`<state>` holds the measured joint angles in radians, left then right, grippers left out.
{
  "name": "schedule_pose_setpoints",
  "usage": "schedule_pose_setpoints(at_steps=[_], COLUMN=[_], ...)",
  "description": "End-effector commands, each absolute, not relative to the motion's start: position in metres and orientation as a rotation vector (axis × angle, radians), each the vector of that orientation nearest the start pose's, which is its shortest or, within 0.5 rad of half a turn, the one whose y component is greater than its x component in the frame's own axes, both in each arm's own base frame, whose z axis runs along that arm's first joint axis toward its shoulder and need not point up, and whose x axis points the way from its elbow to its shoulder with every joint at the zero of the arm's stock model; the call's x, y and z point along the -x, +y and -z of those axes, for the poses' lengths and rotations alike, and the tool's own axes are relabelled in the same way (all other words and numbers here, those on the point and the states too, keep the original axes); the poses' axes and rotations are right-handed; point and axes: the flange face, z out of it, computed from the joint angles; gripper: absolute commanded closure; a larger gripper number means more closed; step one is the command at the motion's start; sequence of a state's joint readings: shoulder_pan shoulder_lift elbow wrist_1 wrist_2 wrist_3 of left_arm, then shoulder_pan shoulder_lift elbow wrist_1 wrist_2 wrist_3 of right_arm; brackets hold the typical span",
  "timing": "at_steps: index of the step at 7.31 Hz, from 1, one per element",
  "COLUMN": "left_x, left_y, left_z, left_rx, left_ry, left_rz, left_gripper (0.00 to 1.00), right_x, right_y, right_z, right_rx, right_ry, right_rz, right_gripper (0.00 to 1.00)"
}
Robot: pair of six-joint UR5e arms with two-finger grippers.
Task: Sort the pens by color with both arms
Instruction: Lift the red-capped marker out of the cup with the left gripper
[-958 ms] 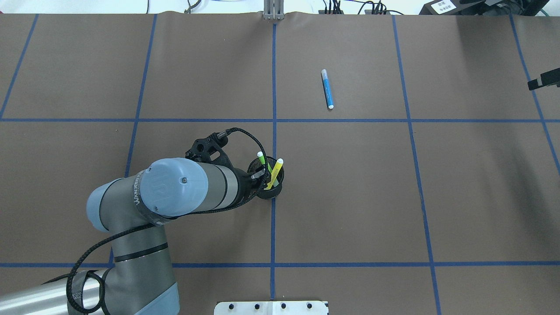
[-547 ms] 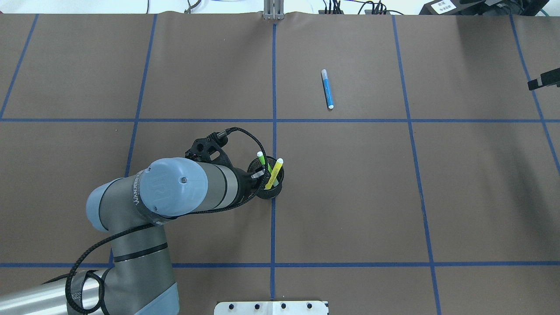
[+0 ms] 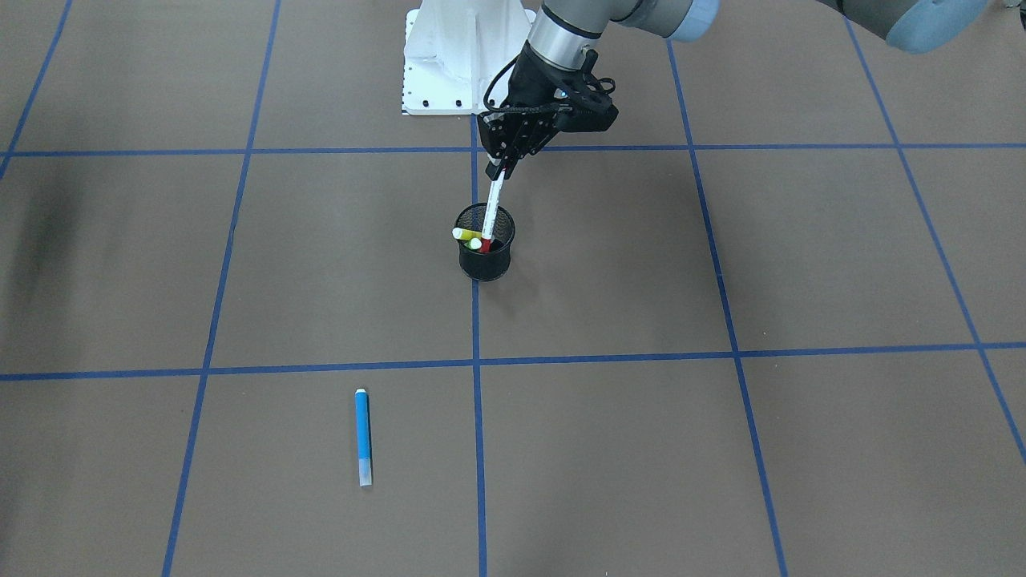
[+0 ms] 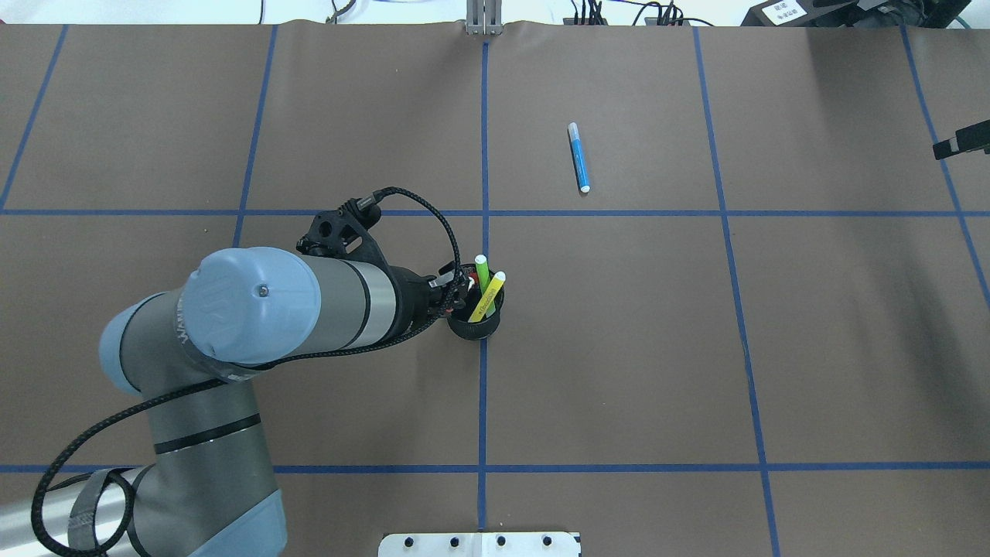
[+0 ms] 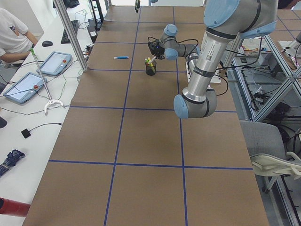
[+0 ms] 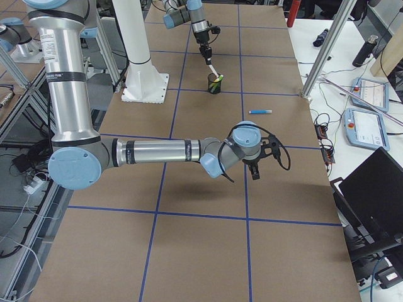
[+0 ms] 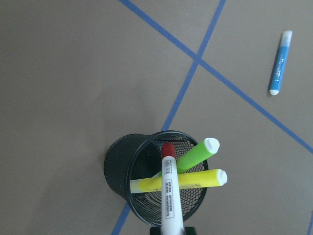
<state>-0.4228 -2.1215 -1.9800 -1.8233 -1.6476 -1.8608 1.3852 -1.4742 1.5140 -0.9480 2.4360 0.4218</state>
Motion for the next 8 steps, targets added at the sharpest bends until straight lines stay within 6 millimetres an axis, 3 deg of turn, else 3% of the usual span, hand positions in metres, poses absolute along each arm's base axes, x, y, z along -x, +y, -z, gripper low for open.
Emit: schedule_pose_setpoints(at_steps=[1,2,3,4,8], left_x=[-0.426,-0.412,-0.413,-0.426,-0.559], left_y=[-0.357,-0.366,-0.386,-0.412,-0.527], left_z=[-0.127,-0.124,-0.127,-0.128,-0.101], left_rx=[-0.044,-0.073,-0.092,-0.152,-0.322], left_ry=[1.202,1.209,1.191,1.183,1.198], left_rz=[0.612,0.626,0.658,0.687,0.806], left_gripper=[1.0,1.0,1.0,1.0,1.0], right_x=[0.045,0.045,0.045,0.045,0.045], right_y=[-0.553,-0.554,-0.554,-0.554,-0.552], right_z=[-0.559,-0.557,-0.557,-0.557,-0.556], right_rx=[-0.343,-0.346,-0.345,-0.346,-0.349], right_ry=[-0.977,-0.977,-0.977,-0.978,-0.978], right_rz=[0.072,0.074,0.072,0.073,0.073], right_gripper=[0.0,0.0,0.0,0.0,0.0])
